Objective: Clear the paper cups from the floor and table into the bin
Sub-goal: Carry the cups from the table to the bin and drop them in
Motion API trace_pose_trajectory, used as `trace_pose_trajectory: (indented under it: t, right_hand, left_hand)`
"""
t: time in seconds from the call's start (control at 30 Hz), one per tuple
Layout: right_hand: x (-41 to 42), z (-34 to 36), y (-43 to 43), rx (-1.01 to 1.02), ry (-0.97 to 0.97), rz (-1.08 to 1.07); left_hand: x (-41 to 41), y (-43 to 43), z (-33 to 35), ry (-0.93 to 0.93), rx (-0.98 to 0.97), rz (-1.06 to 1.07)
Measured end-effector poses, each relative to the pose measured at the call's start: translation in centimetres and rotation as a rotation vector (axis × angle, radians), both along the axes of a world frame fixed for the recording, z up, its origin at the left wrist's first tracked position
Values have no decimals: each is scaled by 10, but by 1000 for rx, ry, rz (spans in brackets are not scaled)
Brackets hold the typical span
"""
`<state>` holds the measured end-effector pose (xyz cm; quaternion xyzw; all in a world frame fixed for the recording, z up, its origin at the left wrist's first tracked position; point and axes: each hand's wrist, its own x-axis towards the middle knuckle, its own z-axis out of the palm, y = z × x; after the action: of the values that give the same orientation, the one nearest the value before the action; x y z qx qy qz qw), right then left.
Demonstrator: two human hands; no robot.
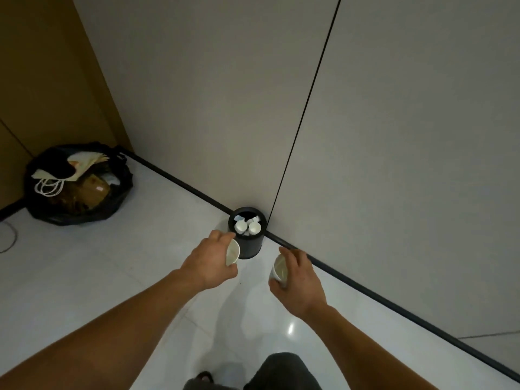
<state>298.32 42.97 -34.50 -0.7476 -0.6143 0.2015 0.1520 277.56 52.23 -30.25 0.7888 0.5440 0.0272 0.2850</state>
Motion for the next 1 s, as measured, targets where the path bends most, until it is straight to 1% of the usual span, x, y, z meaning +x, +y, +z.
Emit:
trace_pose_trajectory:
  t: [0.1, 0.23, 0.4, 0.53, 0.67, 0.83, 1.0]
  right_hand:
    - [1, -24, 29, -66, 28, -68]
    - [13, -55, 79, -149, 62, -92]
    - [35, -101, 179, -218, 116, -75]
    - [56, -150, 254, -283, 132, -66]
    - [80, -216, 315, -258, 120, -102]
    - [88, -331, 384, -190, 106, -147]
    - [88, -444, 429, -132, 76, -194]
  left_hand:
    - [12, 46, -19, -10, -51, -56]
    - [34, 106, -49, 10, -128, -80]
    - [71, 188, -99, 28, -194, -46]
    - [100, 263, -155, 26, -227, -10]
    - [121, 332, -233, -5, -222, 4]
    - [138, 402, -361, -15, -249, -33]
    - [153, 441, -478, -9, -245, -121]
